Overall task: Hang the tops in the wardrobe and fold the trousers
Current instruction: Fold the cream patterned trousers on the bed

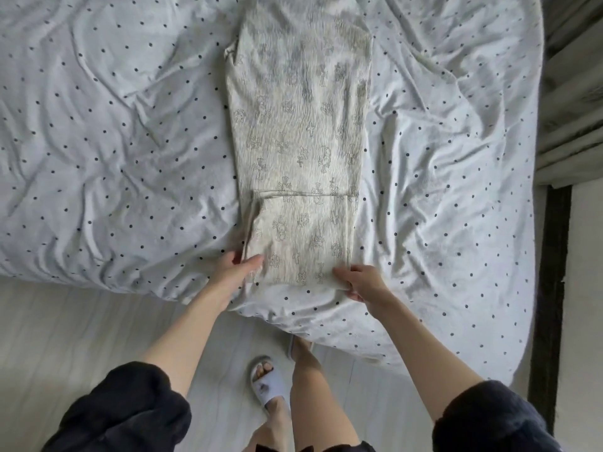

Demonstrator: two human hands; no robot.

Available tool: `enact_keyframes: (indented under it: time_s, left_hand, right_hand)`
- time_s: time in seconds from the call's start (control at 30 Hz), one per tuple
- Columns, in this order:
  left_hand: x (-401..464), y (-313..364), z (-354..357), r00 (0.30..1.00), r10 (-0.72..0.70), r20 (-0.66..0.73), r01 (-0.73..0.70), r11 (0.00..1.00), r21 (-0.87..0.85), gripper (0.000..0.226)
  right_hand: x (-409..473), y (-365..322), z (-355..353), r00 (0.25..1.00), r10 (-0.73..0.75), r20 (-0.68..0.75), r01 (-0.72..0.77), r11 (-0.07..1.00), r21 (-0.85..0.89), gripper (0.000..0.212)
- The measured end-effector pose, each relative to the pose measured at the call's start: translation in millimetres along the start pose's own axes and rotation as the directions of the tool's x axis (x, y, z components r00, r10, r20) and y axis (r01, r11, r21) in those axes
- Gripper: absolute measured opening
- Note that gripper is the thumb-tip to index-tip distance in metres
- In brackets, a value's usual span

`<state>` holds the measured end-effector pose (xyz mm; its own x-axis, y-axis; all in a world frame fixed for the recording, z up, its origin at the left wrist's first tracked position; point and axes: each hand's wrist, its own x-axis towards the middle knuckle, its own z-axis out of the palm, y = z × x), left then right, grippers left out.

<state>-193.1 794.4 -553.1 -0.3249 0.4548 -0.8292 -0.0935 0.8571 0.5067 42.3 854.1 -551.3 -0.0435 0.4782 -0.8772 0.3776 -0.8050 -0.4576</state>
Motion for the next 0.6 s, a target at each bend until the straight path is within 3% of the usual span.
enact_keyframes:
  time_s: [0.07,0.33,0.5,0.6]
  left_hand:
    - [-1,-6,-3,1.0,-0.012,-0.02,0.011,0.997,-0.078,0.017]
    - [-46,-11,-19,0.993,-0.078,0.088,0.099,0.957,-0.274,0.017]
    - [-92,-27,-28,0.989,-0.065,0.131,0.096,0.964,-0.248,0.012]
    - [-117,-54,-40,0.976,-0.13,0.173,0.159,0.972,-0.17,0.016]
  right_hand:
    - [2,2,1,0.999,0.028,-0.044,-0.028,1.0,0.002,0.021]
    - [-51,11,-4,0.99,-0.106,-0.089,0.098,0.991,-0.095,0.024]
    - [-102,37,-2,0.989,-0.109,-0.097,0.1,0.99,-0.101,0.02]
    - [-132,66,2,0.996,-0.07,-0.062,0.061,0.99,-0.131,0.027]
